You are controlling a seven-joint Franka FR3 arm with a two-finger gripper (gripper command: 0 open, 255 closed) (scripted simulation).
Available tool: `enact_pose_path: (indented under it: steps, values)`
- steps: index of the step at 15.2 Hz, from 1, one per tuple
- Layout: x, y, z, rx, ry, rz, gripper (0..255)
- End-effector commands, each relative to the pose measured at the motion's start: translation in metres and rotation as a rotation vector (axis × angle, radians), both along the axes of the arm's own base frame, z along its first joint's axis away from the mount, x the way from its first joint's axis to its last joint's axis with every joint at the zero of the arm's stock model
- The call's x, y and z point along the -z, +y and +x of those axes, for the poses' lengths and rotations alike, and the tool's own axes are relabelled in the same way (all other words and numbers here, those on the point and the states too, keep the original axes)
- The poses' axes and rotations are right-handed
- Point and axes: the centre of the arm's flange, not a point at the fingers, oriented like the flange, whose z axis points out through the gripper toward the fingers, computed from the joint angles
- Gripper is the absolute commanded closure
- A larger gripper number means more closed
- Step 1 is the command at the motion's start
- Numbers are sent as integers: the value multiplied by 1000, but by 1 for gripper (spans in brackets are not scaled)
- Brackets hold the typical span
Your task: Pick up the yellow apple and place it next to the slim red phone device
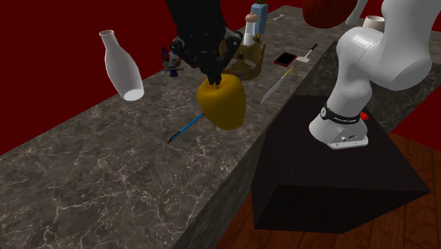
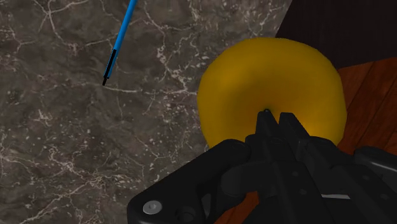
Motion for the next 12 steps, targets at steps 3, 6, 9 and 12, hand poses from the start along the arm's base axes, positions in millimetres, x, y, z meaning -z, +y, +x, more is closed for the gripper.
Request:
enact_pose_path:
  steps: [3,6,9,12]
  values:
    - [-21,1,0,0,0,0,255]
    - [-37,1,0,0,0,0,255]
    - [-52,1,0,0,0,0,255]
    - [-59,-12,-4,0,0,0,255]
